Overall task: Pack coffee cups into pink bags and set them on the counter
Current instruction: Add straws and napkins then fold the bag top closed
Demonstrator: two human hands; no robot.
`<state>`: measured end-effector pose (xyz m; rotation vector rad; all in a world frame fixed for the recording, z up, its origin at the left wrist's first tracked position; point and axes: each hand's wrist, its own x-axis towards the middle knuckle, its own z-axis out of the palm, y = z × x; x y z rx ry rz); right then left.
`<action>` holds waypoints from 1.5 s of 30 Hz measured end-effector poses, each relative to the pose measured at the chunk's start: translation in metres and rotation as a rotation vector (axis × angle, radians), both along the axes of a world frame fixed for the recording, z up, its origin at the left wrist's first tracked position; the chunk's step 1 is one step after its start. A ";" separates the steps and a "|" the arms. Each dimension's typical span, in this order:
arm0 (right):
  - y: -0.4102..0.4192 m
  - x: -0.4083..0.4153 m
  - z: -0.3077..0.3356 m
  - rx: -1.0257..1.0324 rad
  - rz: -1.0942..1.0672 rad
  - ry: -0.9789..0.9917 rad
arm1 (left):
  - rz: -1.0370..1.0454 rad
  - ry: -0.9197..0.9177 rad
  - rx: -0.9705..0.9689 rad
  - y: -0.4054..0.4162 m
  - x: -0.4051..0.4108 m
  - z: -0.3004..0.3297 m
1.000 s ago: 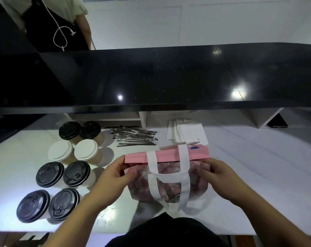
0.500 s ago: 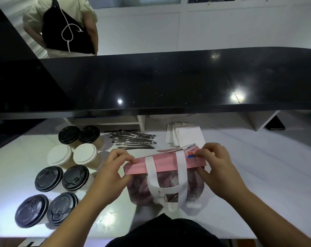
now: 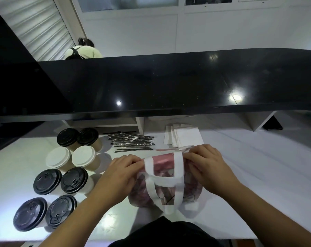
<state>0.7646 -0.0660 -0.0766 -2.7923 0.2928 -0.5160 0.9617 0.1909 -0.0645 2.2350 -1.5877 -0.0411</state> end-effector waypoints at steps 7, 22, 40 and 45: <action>-0.002 0.009 0.008 0.145 -0.058 0.039 | 0.035 0.073 0.087 -0.023 0.009 0.014; 0.006 0.039 0.022 -0.057 0.204 0.128 | -0.105 -0.308 0.088 -0.075 -0.008 0.019; -0.017 0.009 0.020 0.035 0.150 0.090 | -0.149 -0.246 0.068 -0.088 -0.018 0.027; -0.021 -0.002 0.014 0.034 0.108 0.083 | -0.112 -0.183 0.086 -0.071 -0.011 0.019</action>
